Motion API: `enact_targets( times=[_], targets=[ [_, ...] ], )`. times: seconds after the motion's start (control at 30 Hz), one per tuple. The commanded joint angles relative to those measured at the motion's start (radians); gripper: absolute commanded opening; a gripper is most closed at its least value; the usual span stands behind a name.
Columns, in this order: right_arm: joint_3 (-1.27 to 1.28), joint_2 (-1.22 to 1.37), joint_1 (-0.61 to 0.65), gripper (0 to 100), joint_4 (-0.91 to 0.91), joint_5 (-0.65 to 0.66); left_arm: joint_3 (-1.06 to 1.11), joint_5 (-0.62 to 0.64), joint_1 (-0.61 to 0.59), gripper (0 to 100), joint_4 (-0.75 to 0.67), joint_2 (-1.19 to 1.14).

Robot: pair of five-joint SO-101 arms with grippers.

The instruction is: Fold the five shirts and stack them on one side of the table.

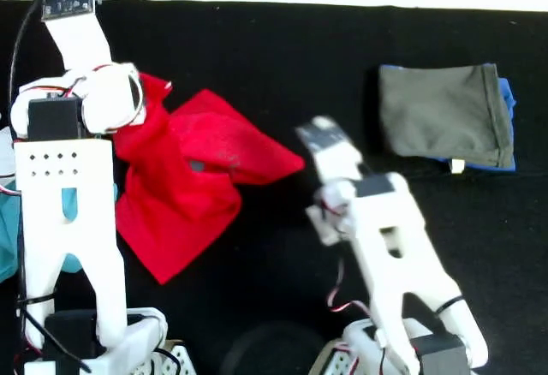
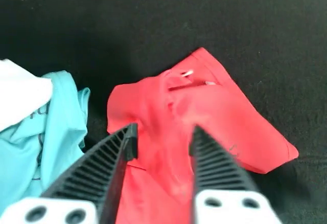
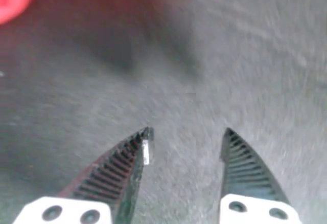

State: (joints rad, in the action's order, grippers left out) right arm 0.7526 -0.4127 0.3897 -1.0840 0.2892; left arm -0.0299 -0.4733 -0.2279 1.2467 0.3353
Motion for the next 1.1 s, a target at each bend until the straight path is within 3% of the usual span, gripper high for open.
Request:
enact_targets(
  times=[0.0, 0.2, 0.33, 0.53, 0.77, 0.9, 1.07],
  targets=[
    [-0.085, -0.002, 0.120, 22.4, -0.015, 0.008, -0.082, 0.003, -0.093, 20, 0.025, 0.062],
    [-0.182, -0.001, 0.378, 22.4, -0.015, 0.008, -0.042, -0.002, -0.360, 18, 0.081, 0.134],
    [-0.272, 0.036, 0.521, 22.6, 0.021, -0.084, 0.070, -0.002, -0.573, 18, 0.091, 0.142],
    [-0.532, 0.352, 0.595, 22.7, 0.019, -0.169, 0.217, -0.051, -0.817, 18, 0.057, 0.137],
    [-0.966, 0.762, 0.725, 22.7, -0.171, -0.213, 0.340, -0.172, -0.972, 18, -0.054, 0.137],
    [-1.179, 0.966, 0.682, 22.7, -0.211, -0.210, 0.377, -0.190, -1.021, 18, -0.107, 0.137],
    [-1.402, 1.184, 0.481, 22.7, -0.259, -0.207, 0.424, -0.192, -1.023, 18, -0.106, 0.137]
  ],
)
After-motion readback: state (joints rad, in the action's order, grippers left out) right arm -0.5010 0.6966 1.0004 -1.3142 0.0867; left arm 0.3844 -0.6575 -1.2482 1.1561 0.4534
